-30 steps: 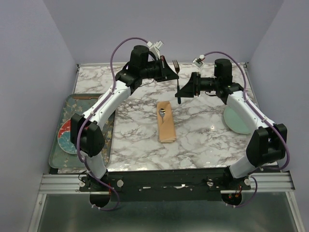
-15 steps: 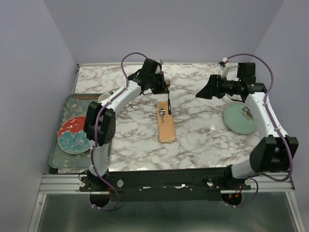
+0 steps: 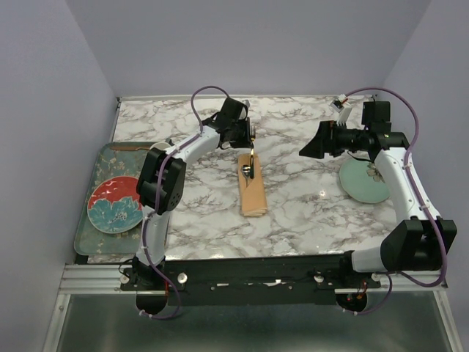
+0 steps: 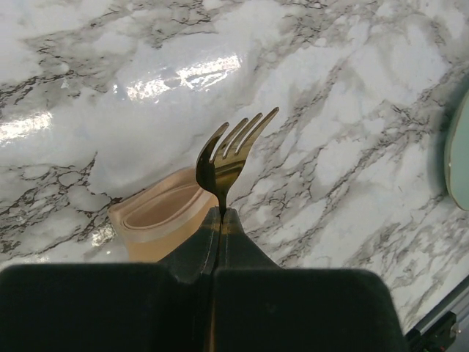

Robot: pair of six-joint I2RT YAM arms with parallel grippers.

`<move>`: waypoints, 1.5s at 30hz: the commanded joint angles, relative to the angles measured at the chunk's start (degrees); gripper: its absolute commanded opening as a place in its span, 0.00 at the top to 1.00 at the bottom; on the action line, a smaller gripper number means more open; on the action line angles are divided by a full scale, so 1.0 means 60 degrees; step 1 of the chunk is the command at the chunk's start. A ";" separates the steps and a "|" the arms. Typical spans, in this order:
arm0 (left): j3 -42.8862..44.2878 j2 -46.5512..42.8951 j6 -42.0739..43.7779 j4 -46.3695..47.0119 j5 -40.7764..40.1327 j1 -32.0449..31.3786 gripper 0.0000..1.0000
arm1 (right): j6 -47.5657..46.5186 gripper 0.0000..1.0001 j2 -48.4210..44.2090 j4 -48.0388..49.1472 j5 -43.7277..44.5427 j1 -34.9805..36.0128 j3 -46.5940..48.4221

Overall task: Fold the napkin into a case and place the utensils inside
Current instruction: Insert the fork into the folded napkin.

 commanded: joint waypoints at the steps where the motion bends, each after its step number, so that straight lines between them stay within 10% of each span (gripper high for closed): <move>1: 0.0297 0.0272 0.0296 0.0235 -0.0564 0.0016 1.00 | -0.0124 0.00 -0.0228 -0.0257 0.0142 -0.0076 -0.0105; 45: -0.1782 -0.0679 -0.1301 -0.0307 0.0300 -0.0511 1.00 | -0.0520 0.00 -0.0213 -0.0668 -0.0298 -0.0120 -0.0266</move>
